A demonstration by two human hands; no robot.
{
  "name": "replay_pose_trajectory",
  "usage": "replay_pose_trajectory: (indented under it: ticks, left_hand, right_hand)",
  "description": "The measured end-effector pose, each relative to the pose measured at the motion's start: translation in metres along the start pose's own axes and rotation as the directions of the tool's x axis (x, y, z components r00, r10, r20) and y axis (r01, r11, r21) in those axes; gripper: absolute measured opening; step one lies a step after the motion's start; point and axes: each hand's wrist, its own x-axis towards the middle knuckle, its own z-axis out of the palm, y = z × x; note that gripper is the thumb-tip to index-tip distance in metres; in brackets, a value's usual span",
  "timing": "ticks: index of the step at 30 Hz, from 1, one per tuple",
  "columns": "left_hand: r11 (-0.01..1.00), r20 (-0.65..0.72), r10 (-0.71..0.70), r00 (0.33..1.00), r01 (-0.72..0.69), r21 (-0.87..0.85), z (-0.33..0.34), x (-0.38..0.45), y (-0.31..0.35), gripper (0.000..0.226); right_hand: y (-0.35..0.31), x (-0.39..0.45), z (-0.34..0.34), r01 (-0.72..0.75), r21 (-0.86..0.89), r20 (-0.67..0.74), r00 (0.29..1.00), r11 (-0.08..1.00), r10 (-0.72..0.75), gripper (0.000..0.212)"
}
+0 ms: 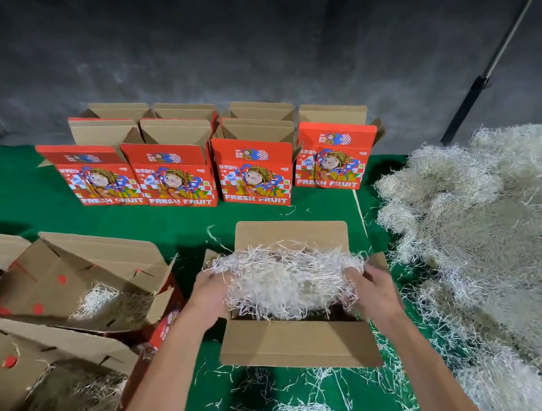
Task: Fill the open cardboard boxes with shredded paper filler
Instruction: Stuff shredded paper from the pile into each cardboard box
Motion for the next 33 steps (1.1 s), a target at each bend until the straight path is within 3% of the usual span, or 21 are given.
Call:
replay_pose_trajectory:
  ticks: [3,7,10,12,14,16,20,24,26,30,33]
  left_hand:
    - [0.998,0.036,-0.015,0.999,0.017,-0.058,0.018,-0.014,0.010,0.042]
    - [0.996,0.239,-0.048,0.970,0.063,-0.057,0.028,-0.022,0.004,0.044]
    - [0.992,0.222,-0.020,0.975,-0.007,0.123,0.019,-0.022,-0.005,0.052]
    - [0.885,0.200,0.075,0.977,-0.158,0.437,0.011,-0.023,-0.006,0.059]
    - [0.729,0.259,0.162,0.952,-0.292,0.619,0.005,-0.021,-0.007,0.061]
    - [0.610,0.271,0.276,0.922,-0.387,0.692,0.002,-0.025,-0.004,0.055]
    - [0.564,0.264,0.380,0.886,-0.449,0.693,0.015,-0.018,0.002,0.058]
    - [0.505,0.464,0.272,0.843,-0.536,0.677,0.046,0.005,0.001,0.041]
    - [0.414,0.530,0.156,0.834,-0.542,0.731,0.062,0.021,-0.004,0.033]
    - [0.127,0.499,-0.068,0.864,-0.489,0.863,0.081,0.051,-0.023,0.016]
    - [-0.036,0.428,-0.255,0.867,-0.451,0.892,0.084,0.073,-0.047,0.023]
  right_hand:
    - [-0.011,-0.015,0.014,0.084,-0.002,0.095,0.992,0.996,-0.083,0.052]
    - [-0.009,-0.015,0.035,0.008,0.058,0.131,0.991,0.998,-0.016,0.065]
    - [-0.007,-0.011,0.036,0.018,-0.027,0.080,0.997,0.999,-0.016,0.047]
    - [-0.006,-0.012,0.032,0.018,-0.117,0.064,0.998,0.993,-0.011,0.037]
    - [-0.006,-0.013,0.025,0.105,-0.299,0.091,0.993,0.949,-0.081,0.037]
    - [-0.008,-0.012,0.020,0.230,-0.481,0.117,0.973,0.846,-0.198,0.007]
    - [-0.017,-0.004,0.031,0.289,-0.597,0.114,0.954,0.748,-0.278,0.016]
    - [-0.022,0.015,0.061,0.378,-0.648,0.304,0.924,0.661,-0.231,0.021]
    - [-0.017,0.027,0.077,0.396,-0.674,0.407,0.904,0.624,-0.133,0.024]
    - [0.009,0.044,0.095,0.399,-0.780,0.480,0.876,0.482,0.050,0.026]
    - [0.039,0.054,0.097,0.396,-0.828,0.496,0.848,0.397,0.188,0.035]
